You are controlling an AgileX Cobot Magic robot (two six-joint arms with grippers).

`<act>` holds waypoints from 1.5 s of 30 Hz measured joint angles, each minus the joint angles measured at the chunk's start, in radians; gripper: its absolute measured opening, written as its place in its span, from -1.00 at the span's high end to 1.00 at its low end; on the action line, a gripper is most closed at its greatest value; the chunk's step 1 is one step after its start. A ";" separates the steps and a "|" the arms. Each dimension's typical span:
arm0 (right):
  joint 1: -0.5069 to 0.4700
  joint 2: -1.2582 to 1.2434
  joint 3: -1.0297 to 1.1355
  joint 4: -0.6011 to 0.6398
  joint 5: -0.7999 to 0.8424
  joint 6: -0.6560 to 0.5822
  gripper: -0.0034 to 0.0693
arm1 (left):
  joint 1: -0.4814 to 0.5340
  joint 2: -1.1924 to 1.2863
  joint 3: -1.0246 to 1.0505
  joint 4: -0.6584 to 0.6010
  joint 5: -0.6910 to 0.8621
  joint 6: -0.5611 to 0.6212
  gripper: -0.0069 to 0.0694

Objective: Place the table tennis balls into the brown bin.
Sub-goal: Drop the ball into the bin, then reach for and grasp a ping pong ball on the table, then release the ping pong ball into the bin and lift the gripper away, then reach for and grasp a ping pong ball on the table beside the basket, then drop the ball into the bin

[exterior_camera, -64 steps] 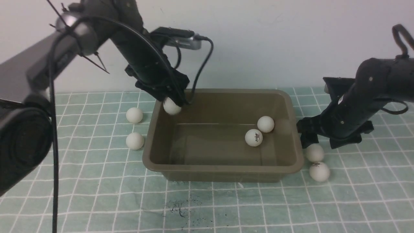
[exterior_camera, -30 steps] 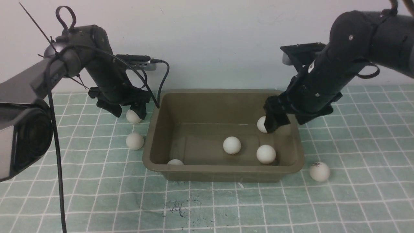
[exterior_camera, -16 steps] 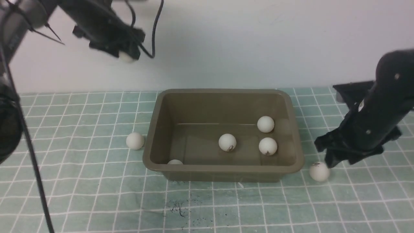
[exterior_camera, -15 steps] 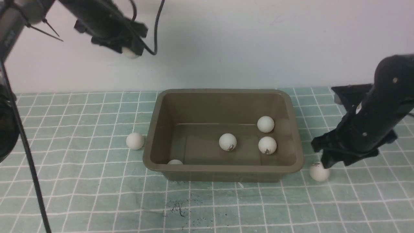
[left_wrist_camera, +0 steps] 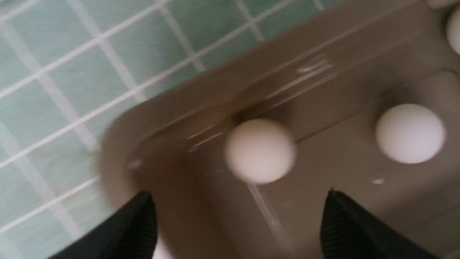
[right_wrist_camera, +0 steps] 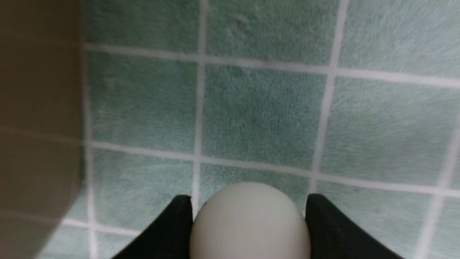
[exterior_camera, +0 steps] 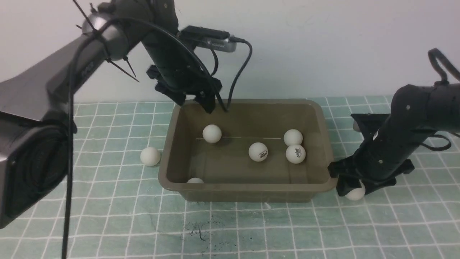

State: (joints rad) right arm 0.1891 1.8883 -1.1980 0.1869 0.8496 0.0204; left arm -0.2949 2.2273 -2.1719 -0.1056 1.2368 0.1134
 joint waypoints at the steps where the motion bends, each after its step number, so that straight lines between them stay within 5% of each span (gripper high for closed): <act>1: 0.000 -0.020 -0.009 -0.002 0.006 0.004 -0.09 | 0.013 -0.033 0.029 0.033 0.000 -0.020 -0.24; 5: 0.012 -0.148 -0.071 0.032 0.011 0.002 -0.09 | 0.104 -0.170 0.201 0.106 -0.004 -0.058 0.63; 9: 0.062 -0.187 -0.144 0.107 -0.011 -0.059 -0.09 | 0.182 -0.204 0.300 0.088 -0.001 -0.047 0.79; 15: 0.133 -0.094 -0.254 0.168 0.019 -0.106 -0.11 | 0.207 -0.125 0.343 -0.023 -0.006 0.020 0.46; 18: 0.139 -0.058 -0.334 0.176 0.148 -0.114 -0.35 | 0.196 -0.050 0.343 -0.057 -0.022 0.046 -0.04; 19: 0.139 -0.058 -0.352 0.176 0.168 -0.122 -0.39 | 0.196 -0.042 0.343 -0.058 -0.023 0.046 -0.08; 20: 0.139 -0.073 -0.398 0.161 0.244 -0.141 -0.42 | 0.195 -0.002 0.343 -0.064 -0.049 0.048 -0.34; 22: 0.139 -0.106 -0.418 0.147 0.278 -0.146 -0.37 | 0.195 0.019 0.343 -0.070 -0.060 0.048 -0.45; 24: 0.139 -0.156 -0.428 0.118 0.305 -0.146 -0.23 | 0.195 0.038 0.343 -0.077 -0.065 0.045 -0.45; 26: 0.137 -0.306 -0.410 0.045 0.332 -0.117 0.18 | 0.194 0.059 0.334 -0.058 -0.044 0.045 -0.07; 31: 0.095 -0.594 -0.178 -0.106 0.243 0.001 0.84 | 0.206 0.024 0.205 -0.010 -0.021 0.045 -0.10; 40: 0.059 -0.991 0.381 -0.197 -0.131 0.167 0.95 | 0.106 -0.183 0.120 -0.240 -0.009 0.172 -0.10; 45: 0.059 -1.214 0.623 -0.201 -0.362 0.215 0.95 | -0.025 -0.110 0.121 -0.201 -0.006 0.197 -0.13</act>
State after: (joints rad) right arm 0.2478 0.6746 -0.5747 -0.0138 0.4874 0.2356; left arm -0.3202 2.1177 -2.0507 -0.3068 1.2306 0.3108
